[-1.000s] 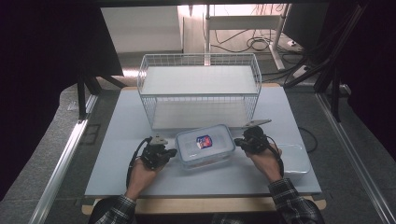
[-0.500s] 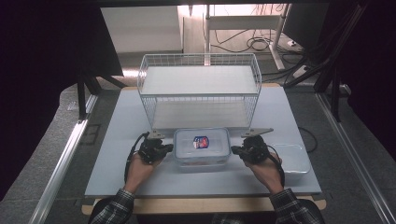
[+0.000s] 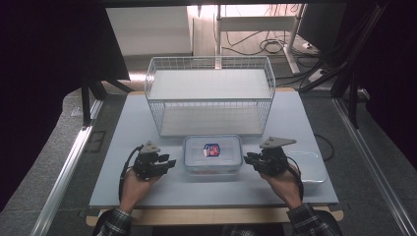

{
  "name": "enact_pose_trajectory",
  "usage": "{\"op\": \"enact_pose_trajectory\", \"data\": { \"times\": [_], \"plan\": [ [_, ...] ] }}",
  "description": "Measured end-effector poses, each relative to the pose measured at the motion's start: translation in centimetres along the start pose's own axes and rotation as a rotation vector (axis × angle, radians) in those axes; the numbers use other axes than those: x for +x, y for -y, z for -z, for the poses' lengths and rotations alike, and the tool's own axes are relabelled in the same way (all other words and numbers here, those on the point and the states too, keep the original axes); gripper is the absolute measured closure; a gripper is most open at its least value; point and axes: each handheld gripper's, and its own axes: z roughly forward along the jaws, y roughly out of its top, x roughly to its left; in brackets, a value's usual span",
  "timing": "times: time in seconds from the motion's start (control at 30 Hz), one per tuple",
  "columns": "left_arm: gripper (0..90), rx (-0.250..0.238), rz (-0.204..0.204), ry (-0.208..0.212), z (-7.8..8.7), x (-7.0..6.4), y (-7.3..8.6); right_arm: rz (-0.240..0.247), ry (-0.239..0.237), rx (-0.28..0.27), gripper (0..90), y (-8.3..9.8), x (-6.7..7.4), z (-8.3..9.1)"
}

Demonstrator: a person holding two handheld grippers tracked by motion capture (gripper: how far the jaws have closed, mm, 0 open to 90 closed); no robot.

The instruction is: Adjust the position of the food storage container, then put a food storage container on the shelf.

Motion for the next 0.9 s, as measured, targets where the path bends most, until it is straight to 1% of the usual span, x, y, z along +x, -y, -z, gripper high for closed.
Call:
{"op": "enact_pose_trajectory", "data": {
  "times": [0.07, 0.13, 0.17, 0.2, 0.27, 0.33, 0.37, 0.43, 0.53, 0.6, 0.73, 0.77, 0.8, 0.83, 0.87, 0.9],
  "plan": [
    [46.1, -0.024, 0.012, 0.000, 0.6, 0.1, 0.3, 0.007, 0.000, -0.012, 62.2, 0.0, 0.1, 0.2],
    [35.9, -0.050, 0.007, 0.011, 0.9, 0.1, 0.6, 0.020, 0.005, -0.011, 53.7, 0.1, 0.3, 0.3],
    [32.5, -0.050, 0.007, 0.011, 0.9, 0.1, 0.6, 0.020, 0.005, -0.011, 53.7, 0.1, 0.3, 0.3],
    [28.2, -0.059, -0.002, 0.024, 1.0, -0.1, 0.9, 0.035, 0.015, -0.012, 44.5, 0.1, 0.3, 0.3],
    [22.4, -0.058, -0.007, 0.045, 1.0, -0.3, 1.2, 0.029, 0.008, -0.016, 35.1, 0.3, 0.3, 0.2],
    [13.1, -0.047, -0.017, 0.048, 0.8, -0.5, 1.3, 0.013, -0.011, -0.017, 27.1, 0.5, 0.1, 0.1],
    [11.4, -0.045, -0.022, 0.049, 0.8, -0.6, 1.3, 0.009, -0.026, -0.014, 24.0, 0.6, 0.0, 0.0],
    [7.2, -0.041, -0.029, 0.052, 0.7, -0.7, 1.2, 0.005, -0.040, -0.018, 19.7, 0.9, -0.1, 0.0],
    [6.6, -0.029, -0.037, 0.065, 0.7, -0.8, 1.3, -0.003, -0.034, -0.012, 14.1, 1.2, -0.3, -0.2],
    [6.3, -0.030, -0.037, 0.070, 0.7, -0.7, 1.3, -0.015, -0.036, -0.013, 11.3, 1.3, -0.5, -0.3],
    [4.3, -0.059, -0.058, 0.087, 0.7, -0.7, 1.2, -0.024, -0.049, -0.028, 7.4, 1.2, -0.7, -0.4],
    [4.7, -0.069, -0.068, 0.086, 0.7, -0.7, 1.2, -0.022, -0.047, -0.032, 6.7, 1.2, -0.7, -0.3],
    [5.4, -0.075, -0.083, 0.075, 0.7, -0.8, 1.2, -0.021, -0.044, -0.036, 6.4, 1.1, -0.7, -0.3],
    [5.5, -0.075, -0.083, 0.075, 0.7, -0.8, 1.2, -0.021, -0.044, -0.036, 6.4, 1.1, -0.7, -0.3],
    [5.5, -0.085, -0.099, 0.056, 0.8, -0.9, 1.2, -0.023, -0.046, -0.036, 6.0, 1.1, -0.7, -0.3],
    [4.9, -0.096, -0.107, 0.058, 0.9, -1.0, 1.0, -0.026, -0.052, -0.041, 5.1, 1.0, -0.8, -0.3]
  ]
}}
